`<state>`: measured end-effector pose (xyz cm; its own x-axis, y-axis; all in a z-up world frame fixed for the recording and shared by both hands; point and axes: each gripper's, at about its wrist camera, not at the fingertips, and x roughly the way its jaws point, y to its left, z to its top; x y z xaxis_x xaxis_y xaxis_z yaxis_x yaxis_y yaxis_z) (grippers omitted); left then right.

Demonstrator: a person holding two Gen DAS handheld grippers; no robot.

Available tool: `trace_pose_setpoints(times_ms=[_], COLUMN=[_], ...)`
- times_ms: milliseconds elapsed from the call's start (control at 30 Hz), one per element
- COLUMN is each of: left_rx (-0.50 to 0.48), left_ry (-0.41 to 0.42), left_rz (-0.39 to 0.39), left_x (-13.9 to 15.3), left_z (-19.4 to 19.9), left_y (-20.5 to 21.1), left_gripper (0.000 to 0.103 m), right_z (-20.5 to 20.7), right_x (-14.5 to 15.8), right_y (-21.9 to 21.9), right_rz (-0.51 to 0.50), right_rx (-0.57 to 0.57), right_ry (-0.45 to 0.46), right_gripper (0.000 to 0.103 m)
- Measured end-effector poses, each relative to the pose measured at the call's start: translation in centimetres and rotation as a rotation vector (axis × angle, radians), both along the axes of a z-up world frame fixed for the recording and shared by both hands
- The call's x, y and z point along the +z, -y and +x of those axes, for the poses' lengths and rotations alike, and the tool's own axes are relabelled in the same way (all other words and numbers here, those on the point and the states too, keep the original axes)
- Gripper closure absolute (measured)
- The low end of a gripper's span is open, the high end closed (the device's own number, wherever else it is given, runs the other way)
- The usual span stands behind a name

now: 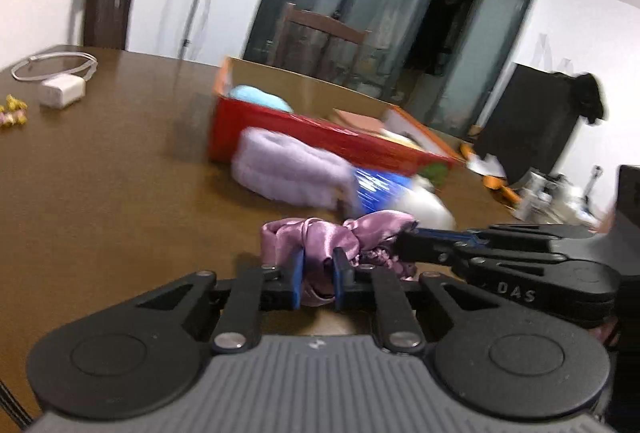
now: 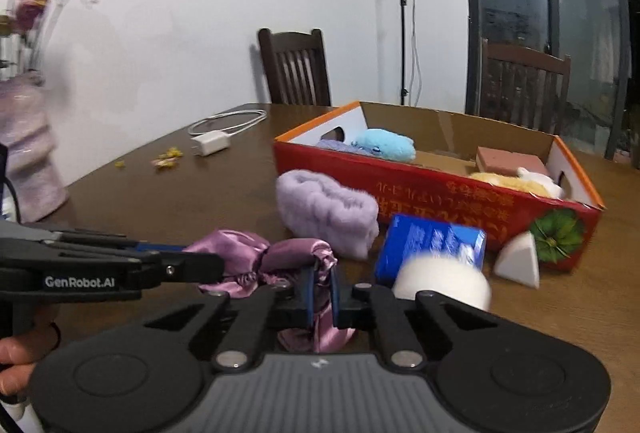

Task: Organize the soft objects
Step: 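Lift the pink scrunchies with both grippers and carry them over the box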

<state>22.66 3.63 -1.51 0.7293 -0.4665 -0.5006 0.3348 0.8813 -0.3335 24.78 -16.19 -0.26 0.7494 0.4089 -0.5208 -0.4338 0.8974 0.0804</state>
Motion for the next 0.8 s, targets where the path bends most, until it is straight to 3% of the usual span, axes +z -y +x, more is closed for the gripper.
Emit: trace_pose_setpoints(times_ms=[133,200,267,333,400,467,533,700,800], left_rx=[-0.085,-0.123,-0.125,-0.131,-0.114,-0.107,-0.1,-0.121,-0.13], left_ry=[-0.011,0.022,0.073,0.095,0.072,0.04,0.001,0.002,-0.003], left_rz=[-0.015,-0.002,0.038,0.097,0.146,0.143,0.117,0.082,0.065], left_x=[-0.1,-0.1,-0.2,-0.4,-0.8,-1.2,-1.7,-1.9,-1.6], left_z=[-3.9,-5.3,-6.0,-6.1,-5.4,-4.7,-4.2,-4.4,-4.0], left_y=[1.9,2.9,4.0,5.1,5.8,5.8,5.3,4.5,4.7], left_gripper=[0.086,0.06,0.047,0.042,0.034,0.035,0.047,0.062,0.068], right_z=[-4.6,-6.0,-6.5,-6.6,-6.5,-6.3,-6.1,-5.5,-5.2], right_x=[-0.3,-0.6,-1.2,-1.5,-1.8,-2.2,-2.7,-3.7,-3.8], right_y=[3.1,4.7,6.0,6.9,7.3,7.4,7.3,6.9,6.5], right_rz=[0.001,0.023,0.052,0.081,0.122,0.146,0.157,0.167,0.175], right_rx=[-0.035,-0.066,-0.094,-0.109,-0.116,-0.114,-0.111,-0.094,-0.069], right_ry=[-0.05,-0.071,-0.086,-0.087,-0.094,-0.102,-0.113,-0.142,-0.144], right_gripper=[0.093,0.09,0.09,0.086,0.081,0.079,0.075,0.074,0.09])
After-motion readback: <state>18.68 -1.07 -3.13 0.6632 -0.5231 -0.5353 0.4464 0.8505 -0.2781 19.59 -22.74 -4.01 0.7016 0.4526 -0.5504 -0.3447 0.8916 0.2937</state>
